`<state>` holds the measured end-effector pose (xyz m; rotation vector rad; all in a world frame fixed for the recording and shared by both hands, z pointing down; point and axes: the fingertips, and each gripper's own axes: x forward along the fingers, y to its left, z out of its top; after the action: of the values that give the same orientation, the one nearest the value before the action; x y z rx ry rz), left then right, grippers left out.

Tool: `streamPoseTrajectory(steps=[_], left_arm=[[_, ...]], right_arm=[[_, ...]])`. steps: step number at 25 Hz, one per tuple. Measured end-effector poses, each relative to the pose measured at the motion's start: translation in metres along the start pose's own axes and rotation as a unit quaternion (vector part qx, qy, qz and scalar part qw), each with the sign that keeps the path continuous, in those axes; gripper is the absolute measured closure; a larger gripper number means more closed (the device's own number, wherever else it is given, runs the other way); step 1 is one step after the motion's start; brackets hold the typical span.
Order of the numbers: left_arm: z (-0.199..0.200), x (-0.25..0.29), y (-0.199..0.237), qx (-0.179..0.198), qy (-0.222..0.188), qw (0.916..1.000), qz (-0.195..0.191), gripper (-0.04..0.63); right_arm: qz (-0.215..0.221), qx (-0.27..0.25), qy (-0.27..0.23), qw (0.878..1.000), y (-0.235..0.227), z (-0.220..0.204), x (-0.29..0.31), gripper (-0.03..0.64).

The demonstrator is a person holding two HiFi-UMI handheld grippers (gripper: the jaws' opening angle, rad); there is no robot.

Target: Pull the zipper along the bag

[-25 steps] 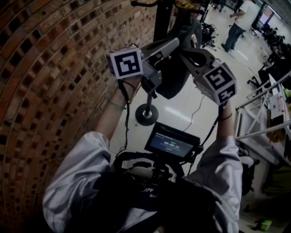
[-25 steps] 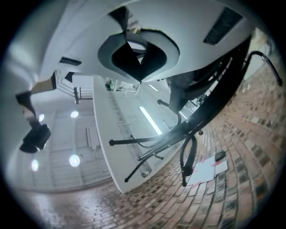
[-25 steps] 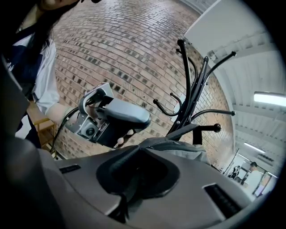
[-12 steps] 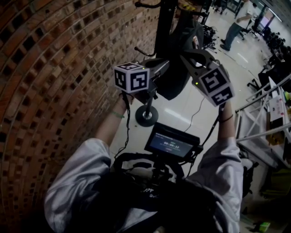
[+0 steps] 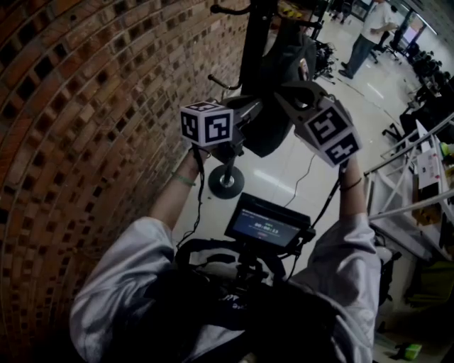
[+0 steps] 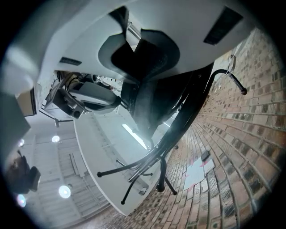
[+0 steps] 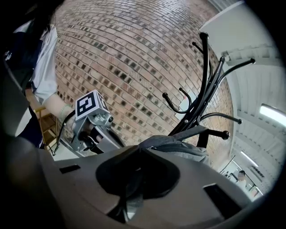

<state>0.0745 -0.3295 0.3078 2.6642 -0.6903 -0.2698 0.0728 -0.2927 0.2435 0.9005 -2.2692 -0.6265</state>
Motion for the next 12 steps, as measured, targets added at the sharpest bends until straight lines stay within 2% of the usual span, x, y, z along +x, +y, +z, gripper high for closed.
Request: streamPoseTrajectory(steps=[7,9,12], left_arm=[[0.001,0.0,-0.003,0.0,-0.006,1.0,0.002,0.589],[0.0,-0.001,-0.004,0.008,-0.003,0.9999,0.007,0.589],[-0.006,-0.006,-0.005,0.029,0.005,0.9994,0.02,0.589]], right_arm=[[-0.009,0.005,0.004,1.0,0.0,-0.003,-0.001,0.592],[-0.03,0.018,-0.009,0.999,-0.004,-0.004,-0.003,0.589],[-0.085,0.045,-0.039,0.995,-0.009,-0.008,-0.006,0.589]])
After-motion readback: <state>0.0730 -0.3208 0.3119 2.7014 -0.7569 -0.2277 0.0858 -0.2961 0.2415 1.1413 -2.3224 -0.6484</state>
